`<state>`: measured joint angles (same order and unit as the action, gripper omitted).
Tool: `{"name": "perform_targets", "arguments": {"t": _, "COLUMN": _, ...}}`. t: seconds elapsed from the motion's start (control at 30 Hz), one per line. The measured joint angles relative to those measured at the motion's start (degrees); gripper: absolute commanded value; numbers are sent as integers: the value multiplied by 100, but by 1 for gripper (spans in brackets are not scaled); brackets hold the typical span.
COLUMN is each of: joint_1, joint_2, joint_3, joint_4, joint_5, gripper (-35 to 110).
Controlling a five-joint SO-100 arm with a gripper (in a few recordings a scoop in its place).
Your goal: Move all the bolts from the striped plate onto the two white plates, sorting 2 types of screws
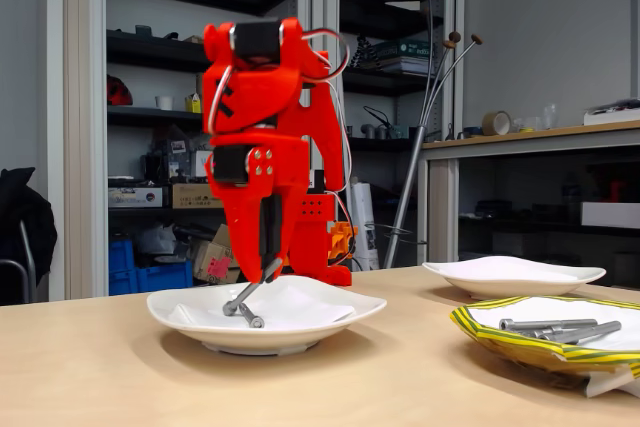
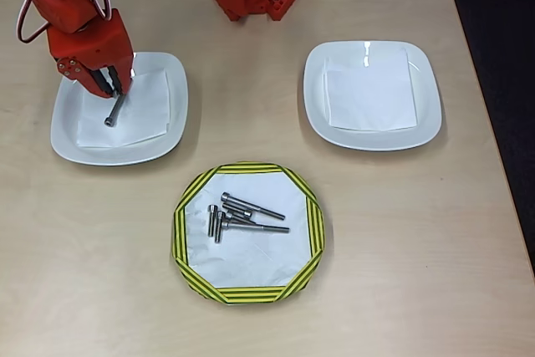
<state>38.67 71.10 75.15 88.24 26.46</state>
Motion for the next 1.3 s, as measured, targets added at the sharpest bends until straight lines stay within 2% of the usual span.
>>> {"name": "perform_targets", "arguments": {"t": 0.33, "joint_1": -334, "joint_2": -70, "joint_3": 9, "joint_4": -18, "joint_5": 299, "gripper": 12}}
{"name": "perform_targets", "arguments": {"t": 0.6, "joint_1": -1661, "joint_2": -237, "joint_3": -853, "joint_4": -281, "joint_5": 510, "gripper": 12}}
{"name": "perform_targets", "arguments": {"t": 0.87, "joint_1": -3120, "joint_2": -360, "joint_3": -1301, "joint_4": -1266, "joint_5": 396, "gripper": 10}}
{"name": "perform_targets", "arguments": {"t": 1.3, "joint_1": -3894, "joint_2": -483, "joint_3": -1028, "joint_4": -1863, "joint_5": 404, "gripper": 13}}
